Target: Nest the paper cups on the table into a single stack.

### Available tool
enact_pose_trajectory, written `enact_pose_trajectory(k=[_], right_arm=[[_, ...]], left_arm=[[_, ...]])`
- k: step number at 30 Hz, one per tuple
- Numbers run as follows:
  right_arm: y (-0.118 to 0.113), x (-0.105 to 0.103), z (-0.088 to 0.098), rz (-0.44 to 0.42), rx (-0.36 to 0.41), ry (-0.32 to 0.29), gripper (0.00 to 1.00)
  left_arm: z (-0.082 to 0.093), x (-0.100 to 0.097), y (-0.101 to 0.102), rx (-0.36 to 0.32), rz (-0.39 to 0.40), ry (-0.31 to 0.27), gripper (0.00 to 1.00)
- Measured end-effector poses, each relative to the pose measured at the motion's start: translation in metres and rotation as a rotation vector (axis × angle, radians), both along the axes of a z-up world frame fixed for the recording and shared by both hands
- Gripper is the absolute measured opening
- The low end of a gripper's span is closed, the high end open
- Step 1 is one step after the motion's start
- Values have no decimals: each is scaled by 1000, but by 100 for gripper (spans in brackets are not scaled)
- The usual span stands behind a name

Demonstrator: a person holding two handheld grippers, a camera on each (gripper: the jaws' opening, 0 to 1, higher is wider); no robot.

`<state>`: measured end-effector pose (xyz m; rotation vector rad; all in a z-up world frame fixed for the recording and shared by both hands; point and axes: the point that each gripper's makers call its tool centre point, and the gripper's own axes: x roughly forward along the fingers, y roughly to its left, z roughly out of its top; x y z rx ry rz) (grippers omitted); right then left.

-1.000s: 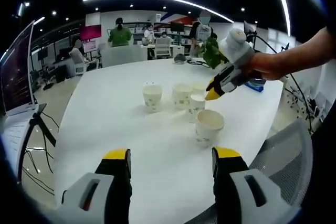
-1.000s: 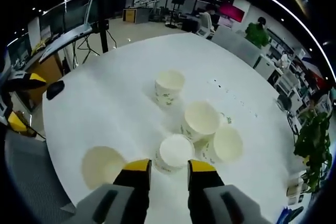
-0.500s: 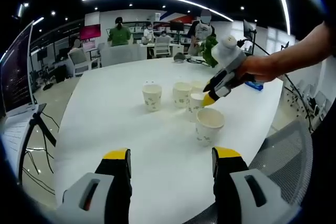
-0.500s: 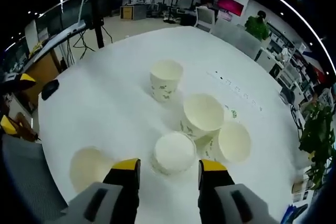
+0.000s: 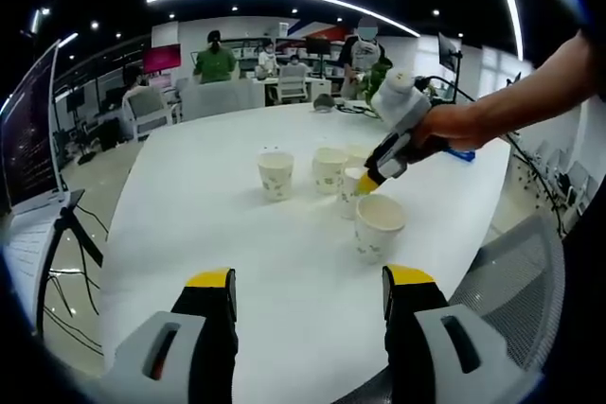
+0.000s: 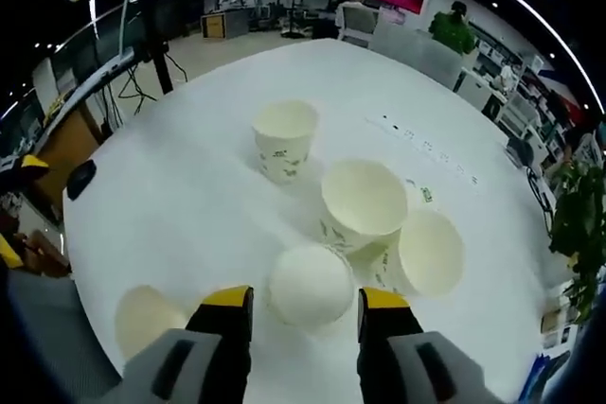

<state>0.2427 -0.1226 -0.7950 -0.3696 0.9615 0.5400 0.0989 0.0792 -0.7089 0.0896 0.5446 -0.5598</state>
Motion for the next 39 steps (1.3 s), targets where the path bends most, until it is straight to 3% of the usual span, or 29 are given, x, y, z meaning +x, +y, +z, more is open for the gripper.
enact_pose_trajectory(k=[7,9,18,19,26,29,39], right_arm=[[4,7,-4,-11,9,8,43],[7,0,2,-10,9,10,42],[7,6,-8,-6,9,29,37],[7,7,-9,-7,9,30,37],[8,-4,9,-6,24,20,37],[4,2,10,-3,25,13,37],[6,2,38,9,59,-35,37]], left_arm=[[-3,1,1,5,-7,1,61],[-3,1,1,6,-7,3,61],[2,-4,1,9,2,6,61],[-4,-1,5,9,3,7,61],[-7,1,5,6,4,7,61],[-6,2,2,2,3,5,61],[-3,8,-9,-13,-18,-2,61]])
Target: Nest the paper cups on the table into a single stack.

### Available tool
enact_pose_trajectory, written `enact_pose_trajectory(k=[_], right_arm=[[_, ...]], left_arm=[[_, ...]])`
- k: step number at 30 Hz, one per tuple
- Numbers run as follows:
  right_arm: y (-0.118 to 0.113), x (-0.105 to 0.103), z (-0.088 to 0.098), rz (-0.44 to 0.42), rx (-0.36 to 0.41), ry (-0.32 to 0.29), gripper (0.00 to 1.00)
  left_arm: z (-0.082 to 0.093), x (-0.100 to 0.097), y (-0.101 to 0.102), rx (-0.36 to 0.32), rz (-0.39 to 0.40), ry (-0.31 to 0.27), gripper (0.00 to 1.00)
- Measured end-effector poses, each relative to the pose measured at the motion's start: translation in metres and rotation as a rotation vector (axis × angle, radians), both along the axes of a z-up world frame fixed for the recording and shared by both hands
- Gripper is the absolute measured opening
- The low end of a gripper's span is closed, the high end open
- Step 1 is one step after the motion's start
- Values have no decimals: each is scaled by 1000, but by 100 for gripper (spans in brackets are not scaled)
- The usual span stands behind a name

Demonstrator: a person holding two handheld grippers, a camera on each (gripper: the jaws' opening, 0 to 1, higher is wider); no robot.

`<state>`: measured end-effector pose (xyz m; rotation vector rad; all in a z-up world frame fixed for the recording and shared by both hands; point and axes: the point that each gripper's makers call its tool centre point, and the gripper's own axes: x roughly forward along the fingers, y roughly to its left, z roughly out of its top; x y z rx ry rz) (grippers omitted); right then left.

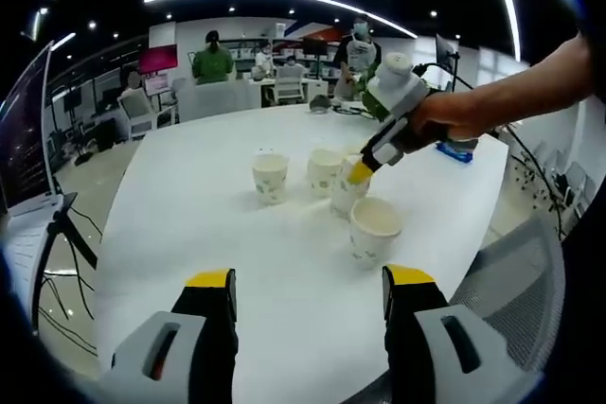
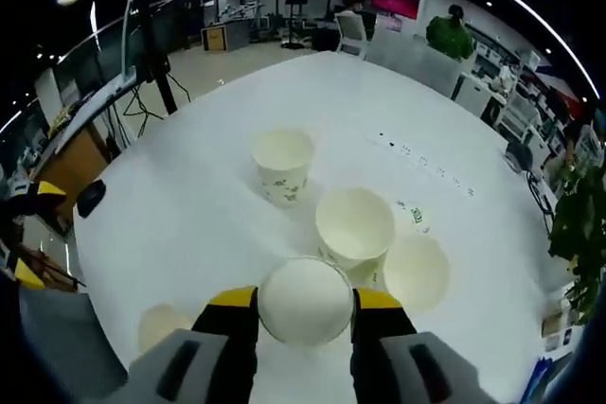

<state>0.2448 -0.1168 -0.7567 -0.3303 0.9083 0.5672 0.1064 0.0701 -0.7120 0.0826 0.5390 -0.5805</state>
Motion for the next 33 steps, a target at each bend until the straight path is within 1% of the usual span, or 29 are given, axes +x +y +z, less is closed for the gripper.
enact_pose_trajectory(k=[2,6,7,9,10,12,13,14,17,18,20,23,26,28,29,31,33], right_arm=[[-1,5,4,5,11,-12,37],[4,-3,23,7,44,-37,37],[8,-6,28,11,61,-46,37],[11,1,31,19,99,-58,37],[14,1,37,28,120,-71,37],[18,-6,48,50,128,-92,37],[20,-6,51,60,138,-101,37],[25,-4,54,74,166,-114,37],[32,-7,63,94,222,-121,37],[34,-6,67,103,241,-135,37],[36,-5,70,115,264,-141,37],[44,-14,77,150,290,-151,37],[51,-14,79,193,336,-161,37],[59,-20,88,250,363,-191,37],[61,-21,89,259,375,-195,37],[68,-27,93,274,430,-185,37],[74,-35,99,280,455,-178,37]], left_arm=[[5,-1,-4,-3,-7,-1,61],[5,4,-6,-6,-17,-7,61],[6,4,-7,-6,-19,-9,61],[8,6,-8,-7,-22,-12,61],[8,6,-9,-7,-24,-14,61],[9,9,-9,-9,-26,-16,61],[10,9,-9,-11,-27,-17,61],[12,9,-10,-12,-28,-19,61],[12,13,-9,-18,-27,-20,61],[14,14,-10,-24,-27,-20,61],[15,16,-11,-34,-27,-22,61],[17,19,-10,-42,-27,-23,61],[19,22,-11,-49,-27,-24,61],[23,23,-13,-57,-30,-24,61],[23,24,-14,-59,-31,-24,61],[22,27,-14,-64,-38,-23,61],[21,29,-15,-69,-42,-21,61]])
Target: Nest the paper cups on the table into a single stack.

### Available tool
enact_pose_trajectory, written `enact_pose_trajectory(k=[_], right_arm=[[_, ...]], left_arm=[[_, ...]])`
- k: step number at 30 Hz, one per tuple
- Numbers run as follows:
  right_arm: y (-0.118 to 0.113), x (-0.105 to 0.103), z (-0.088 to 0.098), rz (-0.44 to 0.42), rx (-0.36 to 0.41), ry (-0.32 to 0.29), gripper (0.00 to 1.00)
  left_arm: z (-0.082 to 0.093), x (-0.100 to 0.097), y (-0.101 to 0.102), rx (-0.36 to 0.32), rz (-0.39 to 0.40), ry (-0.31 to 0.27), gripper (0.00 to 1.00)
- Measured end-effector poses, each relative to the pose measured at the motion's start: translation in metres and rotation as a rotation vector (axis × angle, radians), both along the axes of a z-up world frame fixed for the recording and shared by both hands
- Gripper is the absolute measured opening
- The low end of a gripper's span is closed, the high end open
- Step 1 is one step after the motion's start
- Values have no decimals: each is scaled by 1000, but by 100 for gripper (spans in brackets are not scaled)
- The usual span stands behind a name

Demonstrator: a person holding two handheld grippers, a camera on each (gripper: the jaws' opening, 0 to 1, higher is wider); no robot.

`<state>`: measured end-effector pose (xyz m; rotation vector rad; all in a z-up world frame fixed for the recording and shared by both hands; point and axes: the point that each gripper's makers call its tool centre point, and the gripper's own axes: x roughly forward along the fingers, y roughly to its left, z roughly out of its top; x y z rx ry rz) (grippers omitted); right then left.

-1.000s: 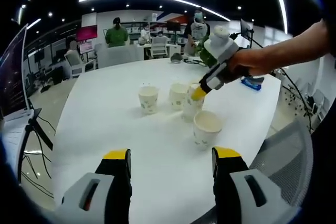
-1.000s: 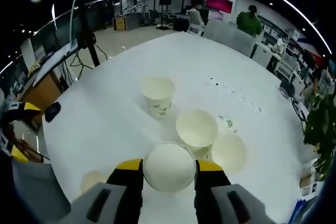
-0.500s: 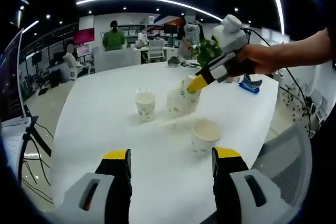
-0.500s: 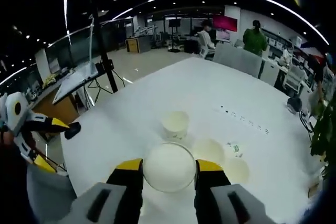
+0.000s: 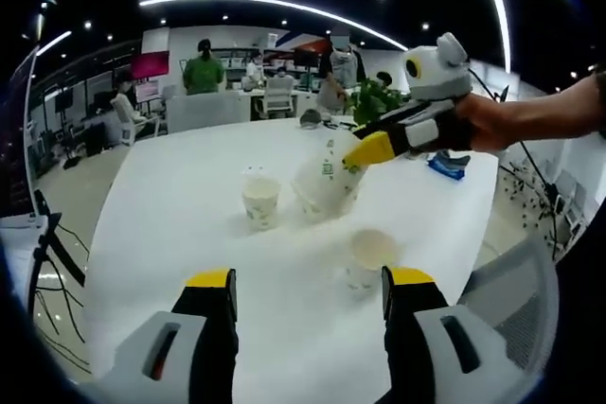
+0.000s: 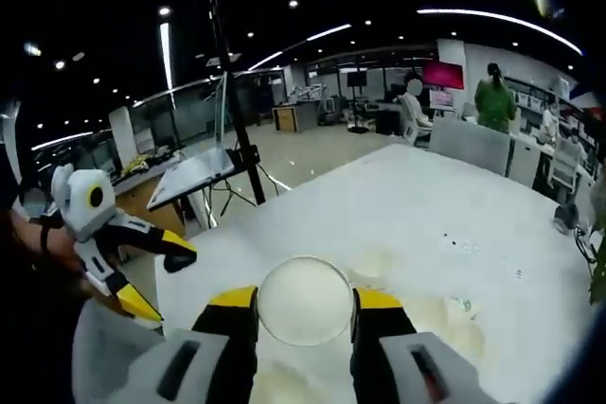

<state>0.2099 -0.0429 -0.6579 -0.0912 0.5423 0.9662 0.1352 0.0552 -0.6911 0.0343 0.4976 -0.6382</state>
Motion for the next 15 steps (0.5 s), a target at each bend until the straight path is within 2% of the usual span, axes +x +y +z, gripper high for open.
enact_pose_trajectory(k=[2,5,11,15], right_arm=[[7,-8,4,15,42,20,37],[11,-8,5,28,108,44,37],[29,-30,20,98,207,65,37],[35,-36,25,124,254,83,37]], left_arm=[[-2,2,-1,-10,-6,6,61],[0,2,-3,-28,-12,14,61],[1,5,-2,-54,-13,22,59],[5,5,-4,-87,-20,21,59]])
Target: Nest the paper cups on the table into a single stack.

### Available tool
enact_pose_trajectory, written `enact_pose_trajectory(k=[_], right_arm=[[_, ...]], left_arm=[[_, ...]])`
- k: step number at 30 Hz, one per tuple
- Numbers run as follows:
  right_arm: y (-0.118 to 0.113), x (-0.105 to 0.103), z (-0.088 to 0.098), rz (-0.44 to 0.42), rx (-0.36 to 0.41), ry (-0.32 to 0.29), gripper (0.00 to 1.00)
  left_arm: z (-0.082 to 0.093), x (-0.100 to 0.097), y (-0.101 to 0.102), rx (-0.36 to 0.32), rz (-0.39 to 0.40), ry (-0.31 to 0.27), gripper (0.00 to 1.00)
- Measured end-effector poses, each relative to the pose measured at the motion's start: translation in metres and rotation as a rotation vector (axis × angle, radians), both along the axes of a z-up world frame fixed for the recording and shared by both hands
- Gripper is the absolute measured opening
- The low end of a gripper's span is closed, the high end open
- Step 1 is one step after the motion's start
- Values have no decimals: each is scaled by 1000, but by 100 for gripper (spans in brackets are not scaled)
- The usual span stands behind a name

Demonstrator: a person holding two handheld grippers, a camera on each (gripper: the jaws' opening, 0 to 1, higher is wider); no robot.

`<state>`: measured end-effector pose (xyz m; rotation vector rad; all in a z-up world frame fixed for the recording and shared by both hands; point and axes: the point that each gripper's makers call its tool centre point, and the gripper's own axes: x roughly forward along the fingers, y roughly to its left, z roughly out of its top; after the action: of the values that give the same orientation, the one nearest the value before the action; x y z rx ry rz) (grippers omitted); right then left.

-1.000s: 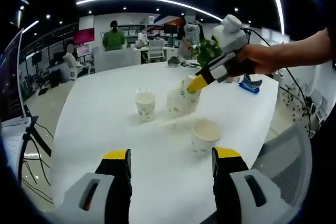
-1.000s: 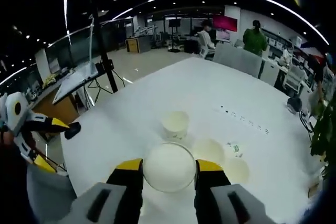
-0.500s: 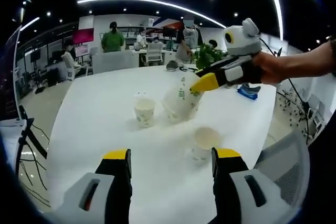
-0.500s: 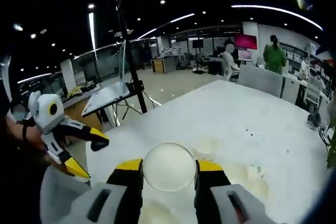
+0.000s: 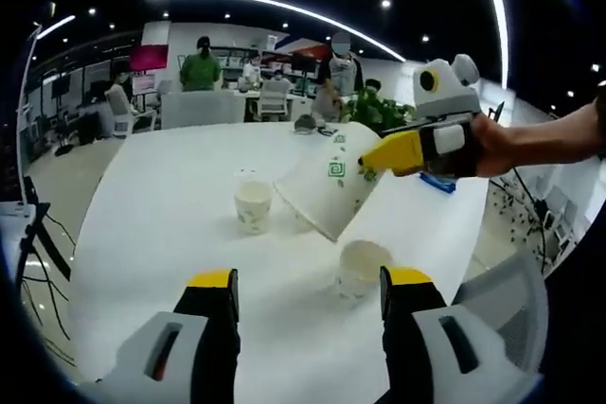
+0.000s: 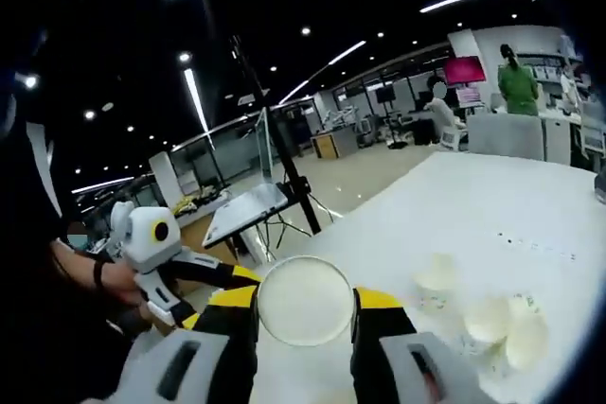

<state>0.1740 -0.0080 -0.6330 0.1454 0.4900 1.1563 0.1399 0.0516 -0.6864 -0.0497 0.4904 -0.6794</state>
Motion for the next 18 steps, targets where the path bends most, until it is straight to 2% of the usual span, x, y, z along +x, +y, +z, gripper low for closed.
enact_pose_trajectory(k=[4,9,12,15,18], right_arm=[[4,-4,5,15,48,27,37],[6,-7,11,37,93,46,37],[10,-12,14,62,97,47,37],[13,-16,15,83,108,54,37],[16,-19,16,101,119,63,37]], left_arm=[[0,0,0,-8,-15,-11,59],[9,-2,-5,-50,-28,-19,56],[8,0,-4,-69,-30,-20,55],[16,-4,-11,-85,-42,-27,53],[14,-3,-13,-92,-63,-35,52]])
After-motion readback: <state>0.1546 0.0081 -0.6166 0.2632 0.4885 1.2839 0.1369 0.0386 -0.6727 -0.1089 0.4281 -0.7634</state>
